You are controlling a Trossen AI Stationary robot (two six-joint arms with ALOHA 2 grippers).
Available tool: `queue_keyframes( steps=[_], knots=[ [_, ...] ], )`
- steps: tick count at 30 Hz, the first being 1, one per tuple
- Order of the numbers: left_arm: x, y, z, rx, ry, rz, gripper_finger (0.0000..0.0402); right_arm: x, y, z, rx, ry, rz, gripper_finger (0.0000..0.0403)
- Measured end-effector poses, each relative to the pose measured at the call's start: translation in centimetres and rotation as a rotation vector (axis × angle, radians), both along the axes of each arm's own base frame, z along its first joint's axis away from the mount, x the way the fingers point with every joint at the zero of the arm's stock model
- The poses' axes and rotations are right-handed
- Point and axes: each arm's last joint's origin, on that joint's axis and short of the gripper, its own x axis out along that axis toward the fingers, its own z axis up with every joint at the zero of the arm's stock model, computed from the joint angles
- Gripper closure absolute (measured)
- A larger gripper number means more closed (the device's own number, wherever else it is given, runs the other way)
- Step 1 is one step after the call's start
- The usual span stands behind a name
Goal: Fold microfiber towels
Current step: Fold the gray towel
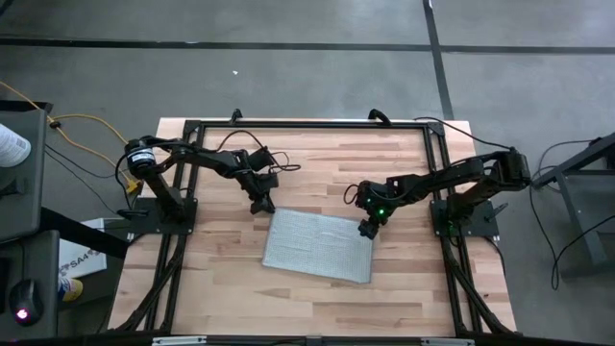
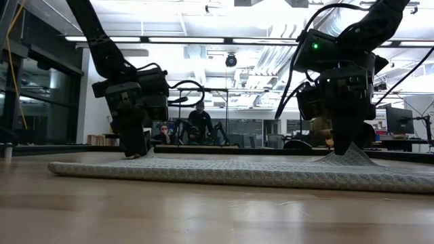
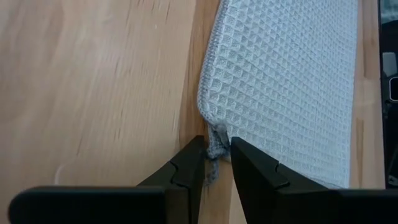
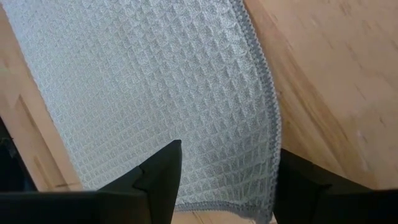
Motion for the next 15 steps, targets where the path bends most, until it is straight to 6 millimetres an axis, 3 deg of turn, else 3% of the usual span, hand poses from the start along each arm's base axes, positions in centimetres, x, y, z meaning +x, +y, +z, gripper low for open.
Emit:
queue_keyframes(
  steps=[15],
  knots=[
    [0.36,-0.13,0.23,-0.032,-0.05,-0.019,0.0318,0.0,0.0,0.0,0.001,0.0,0.001,0.0204]
  ],
)
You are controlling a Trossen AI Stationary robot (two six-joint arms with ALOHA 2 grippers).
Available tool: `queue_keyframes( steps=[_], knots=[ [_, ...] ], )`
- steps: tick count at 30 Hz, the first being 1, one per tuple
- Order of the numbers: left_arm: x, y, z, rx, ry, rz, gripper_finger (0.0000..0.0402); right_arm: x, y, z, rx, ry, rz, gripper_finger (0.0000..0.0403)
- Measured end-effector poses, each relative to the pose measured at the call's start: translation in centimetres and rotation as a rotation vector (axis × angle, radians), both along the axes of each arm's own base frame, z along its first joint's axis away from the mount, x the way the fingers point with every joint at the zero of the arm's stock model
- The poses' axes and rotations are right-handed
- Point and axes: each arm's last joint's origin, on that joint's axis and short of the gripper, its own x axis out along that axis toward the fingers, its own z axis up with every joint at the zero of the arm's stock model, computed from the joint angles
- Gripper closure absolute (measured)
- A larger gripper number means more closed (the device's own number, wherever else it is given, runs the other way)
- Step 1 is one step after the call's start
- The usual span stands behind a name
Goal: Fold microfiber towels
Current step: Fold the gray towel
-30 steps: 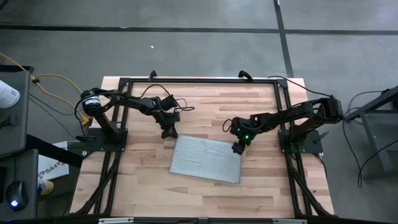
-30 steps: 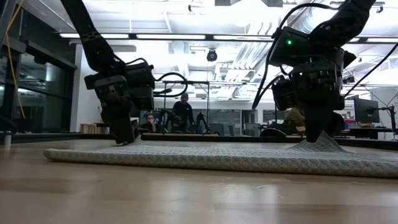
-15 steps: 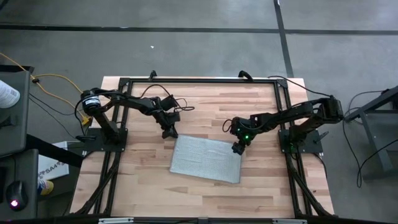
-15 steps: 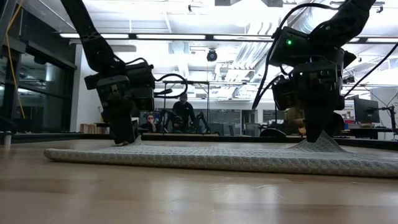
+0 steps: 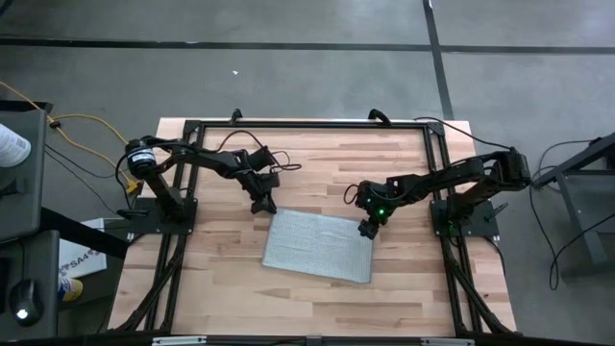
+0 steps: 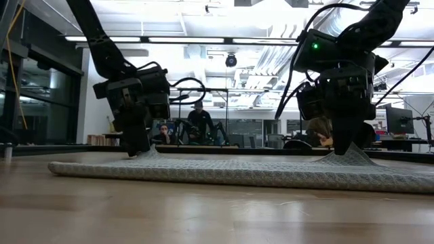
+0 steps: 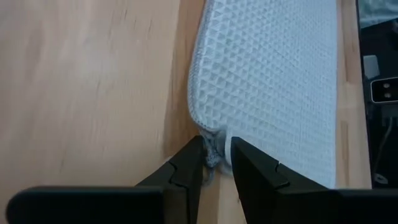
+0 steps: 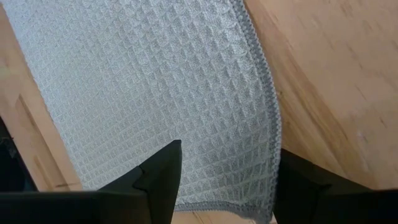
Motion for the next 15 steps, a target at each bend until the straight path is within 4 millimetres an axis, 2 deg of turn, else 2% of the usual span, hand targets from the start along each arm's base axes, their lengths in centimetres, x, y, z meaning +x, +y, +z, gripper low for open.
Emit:
queue_keyframes(
  steps=[7,15],
  knots=[
    [0.29,-0.71,0.0,0.002,0.001,-0.024,0.031,0.0,0.0,0.0,0.001,0.0,0.0,0.0204],
    [0.38,-0.78,-0.05,0.036,0.017,-0.005,0.0249,0.02,0.22,0.02,-0.003,-0.002,0.008,0.0204]
  ],
)
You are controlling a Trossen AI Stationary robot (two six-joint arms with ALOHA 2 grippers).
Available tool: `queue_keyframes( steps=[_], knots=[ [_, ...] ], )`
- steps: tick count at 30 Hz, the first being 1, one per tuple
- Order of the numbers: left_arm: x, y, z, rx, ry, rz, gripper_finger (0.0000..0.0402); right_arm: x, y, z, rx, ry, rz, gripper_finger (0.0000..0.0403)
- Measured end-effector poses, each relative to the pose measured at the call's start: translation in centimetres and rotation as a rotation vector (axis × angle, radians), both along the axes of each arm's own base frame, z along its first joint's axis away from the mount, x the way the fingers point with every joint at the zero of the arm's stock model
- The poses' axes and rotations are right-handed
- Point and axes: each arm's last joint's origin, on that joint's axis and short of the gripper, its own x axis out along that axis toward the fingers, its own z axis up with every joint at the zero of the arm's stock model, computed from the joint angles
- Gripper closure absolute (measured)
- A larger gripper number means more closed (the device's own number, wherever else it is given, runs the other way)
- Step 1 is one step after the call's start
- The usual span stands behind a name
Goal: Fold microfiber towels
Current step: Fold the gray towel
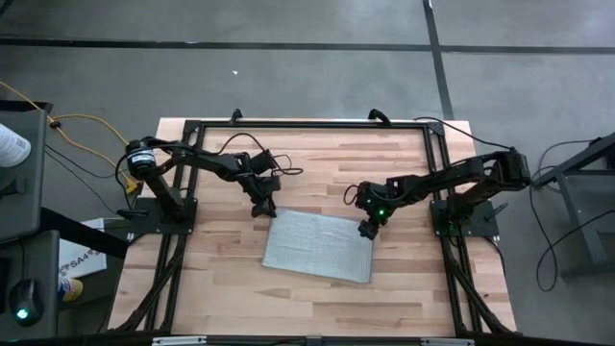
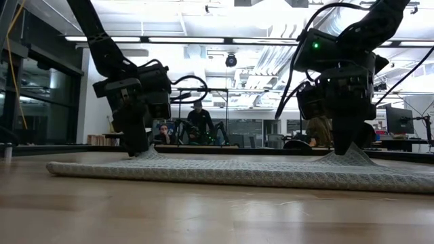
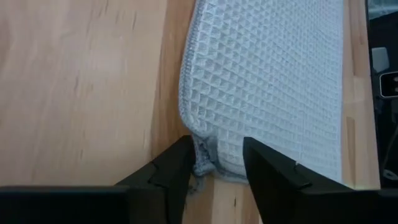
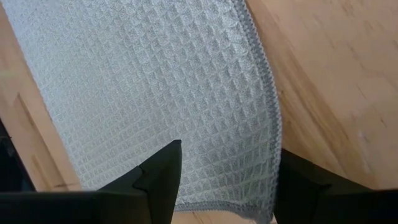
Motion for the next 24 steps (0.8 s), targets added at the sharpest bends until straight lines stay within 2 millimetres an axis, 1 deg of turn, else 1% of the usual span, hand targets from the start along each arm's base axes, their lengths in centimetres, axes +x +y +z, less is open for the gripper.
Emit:
queue_keyframes(
  steps=[6,10,14,21,22,24],
  knots=[
    [0.18,0.11,0.09,0.021,-0.018,0.007,0.024,0.04,0.22,0.01,-0.004,-0.002,0.008,0.0204],
    [0.21,0.17,0.09,0.036,-0.015,0.017,0.0248,0.04,0.24,0.01,-0.003,-0.001,0.007,0.0204],
    [0.21,0.2,0.07,0.047,-0.009,0.024,0.0285,0.03,0.24,0.01,-0.003,0.0,0.007,0.0204],
    [0.18,0.24,0.04,0.053,-0.003,0.029,0.0378,0.02,0.24,0.0,-0.004,0.001,0.006,0.0207],
    [0.18,0.23,0.04,0.053,-0.003,0.029,0.0389,0.02,0.24,0.0,-0.005,0.001,0.006,0.021],
    [0.18,0.23,0.03,0.052,-0.003,0.028,0.0395,0.0,0.24,-0.02,-0.006,0.003,0.003,0.0222]
  ],
)
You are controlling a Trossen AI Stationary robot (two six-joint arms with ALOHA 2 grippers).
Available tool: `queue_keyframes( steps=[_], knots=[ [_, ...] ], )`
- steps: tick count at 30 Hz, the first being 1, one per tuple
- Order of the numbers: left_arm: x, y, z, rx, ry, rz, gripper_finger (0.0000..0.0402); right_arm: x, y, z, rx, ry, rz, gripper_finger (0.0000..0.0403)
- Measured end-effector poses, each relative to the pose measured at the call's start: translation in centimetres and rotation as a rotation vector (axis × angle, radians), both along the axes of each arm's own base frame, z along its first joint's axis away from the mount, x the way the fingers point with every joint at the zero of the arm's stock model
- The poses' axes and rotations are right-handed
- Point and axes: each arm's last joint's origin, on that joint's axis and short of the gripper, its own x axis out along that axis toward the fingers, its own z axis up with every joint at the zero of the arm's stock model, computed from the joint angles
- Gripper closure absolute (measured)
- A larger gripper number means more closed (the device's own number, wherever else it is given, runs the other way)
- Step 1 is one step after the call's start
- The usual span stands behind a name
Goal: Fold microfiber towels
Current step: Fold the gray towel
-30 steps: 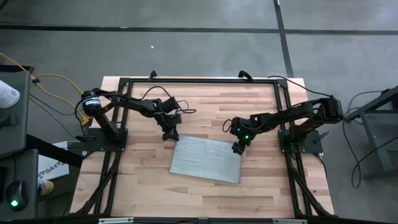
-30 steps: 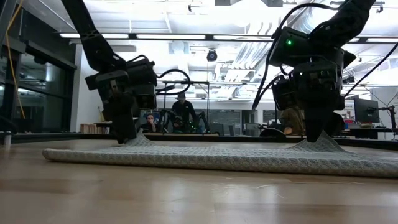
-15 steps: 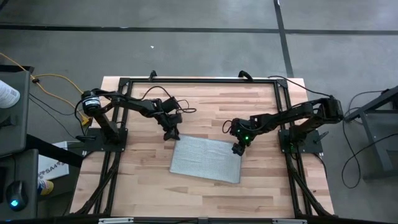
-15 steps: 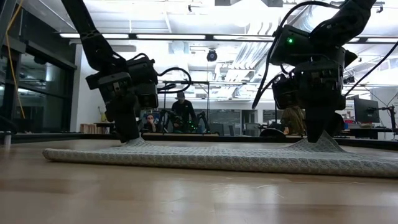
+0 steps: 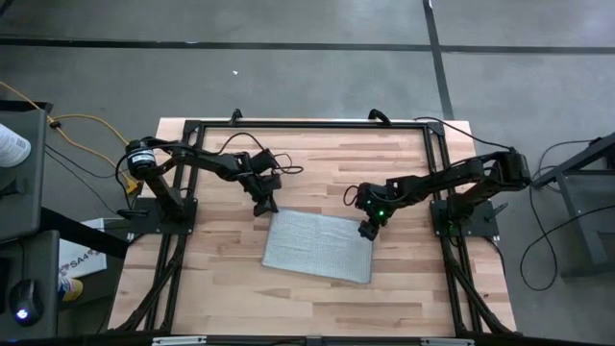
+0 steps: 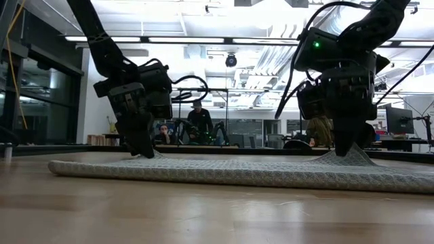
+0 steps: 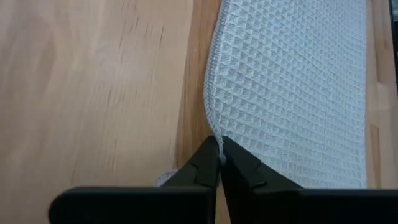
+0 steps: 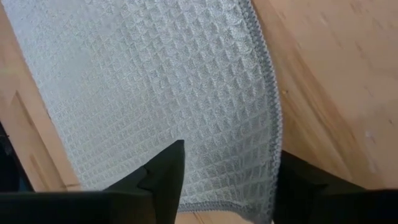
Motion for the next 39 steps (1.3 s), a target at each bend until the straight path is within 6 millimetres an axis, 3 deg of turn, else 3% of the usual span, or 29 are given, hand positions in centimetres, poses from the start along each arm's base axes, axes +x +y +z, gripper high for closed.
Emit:
queue_keyframes(
  steps=[12,18,25,39],
  knots=[
    [-0.1,0.0,-0.1,0.003,0.023,0.006,0.0397,-0.1,0.0,-0.1,0.01,0.02,-0.016,0.0347],
    [-0.4,-0.2,-0.2,-0.019,0.056,0.002,0.0389,-0.1,0.0,-0.2,-0.02,0.009,0.003,0.0373],
    [-0.6,-0.2,-0.3,-0.03,0.076,0.001,0.0387,0.0,-0.3,-0.1,-0.055,-0.013,0.01,0.0353],
    [-0.6,-0.3,-0.3,-0.03,0.08,0.002,0.0387,0.3,-1.1,0.1,-0.067,-0.05,-0.009,0.0264]
  ],
)
